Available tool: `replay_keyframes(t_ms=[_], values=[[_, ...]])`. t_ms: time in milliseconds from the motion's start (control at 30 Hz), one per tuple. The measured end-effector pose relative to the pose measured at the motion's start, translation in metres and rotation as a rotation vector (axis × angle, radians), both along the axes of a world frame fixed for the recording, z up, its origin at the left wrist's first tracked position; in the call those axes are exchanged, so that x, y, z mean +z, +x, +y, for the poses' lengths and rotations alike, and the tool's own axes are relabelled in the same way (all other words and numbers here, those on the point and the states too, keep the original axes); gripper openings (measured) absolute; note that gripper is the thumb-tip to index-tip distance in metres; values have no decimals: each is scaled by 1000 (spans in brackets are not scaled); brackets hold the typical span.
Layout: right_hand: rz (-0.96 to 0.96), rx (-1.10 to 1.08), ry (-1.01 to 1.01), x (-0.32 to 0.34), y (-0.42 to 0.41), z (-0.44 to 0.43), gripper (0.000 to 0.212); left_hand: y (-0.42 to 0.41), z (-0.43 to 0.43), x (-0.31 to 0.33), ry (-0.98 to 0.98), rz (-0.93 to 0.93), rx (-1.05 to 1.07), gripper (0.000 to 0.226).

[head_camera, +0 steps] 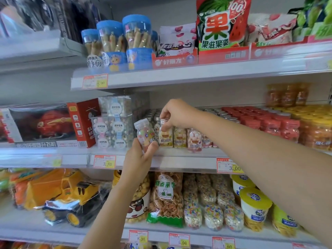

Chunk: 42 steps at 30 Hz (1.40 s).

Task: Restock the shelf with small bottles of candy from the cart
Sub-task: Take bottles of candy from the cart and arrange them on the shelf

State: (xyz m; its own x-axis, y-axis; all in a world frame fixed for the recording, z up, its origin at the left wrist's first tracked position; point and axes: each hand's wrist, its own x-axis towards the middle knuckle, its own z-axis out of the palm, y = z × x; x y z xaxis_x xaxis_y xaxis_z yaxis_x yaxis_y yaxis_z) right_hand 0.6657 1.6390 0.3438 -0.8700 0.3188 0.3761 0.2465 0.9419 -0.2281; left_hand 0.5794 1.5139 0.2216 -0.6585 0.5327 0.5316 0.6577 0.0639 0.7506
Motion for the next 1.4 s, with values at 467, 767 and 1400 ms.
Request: replay_keyframes(t_ms=[467, 767, 1400], values=[[-104, -41, 125, -3, -9, 1, 43, -3, 11, 12, -4, -82, -98, 22], [-32, 17, 50, -4, 0, 10, 48, -15, 26, 43, 86, -404, -182, 38], [-9, 28, 126, -17, 13, 24, 60, -14, 29, 39, 111, -455, -157, 36]])
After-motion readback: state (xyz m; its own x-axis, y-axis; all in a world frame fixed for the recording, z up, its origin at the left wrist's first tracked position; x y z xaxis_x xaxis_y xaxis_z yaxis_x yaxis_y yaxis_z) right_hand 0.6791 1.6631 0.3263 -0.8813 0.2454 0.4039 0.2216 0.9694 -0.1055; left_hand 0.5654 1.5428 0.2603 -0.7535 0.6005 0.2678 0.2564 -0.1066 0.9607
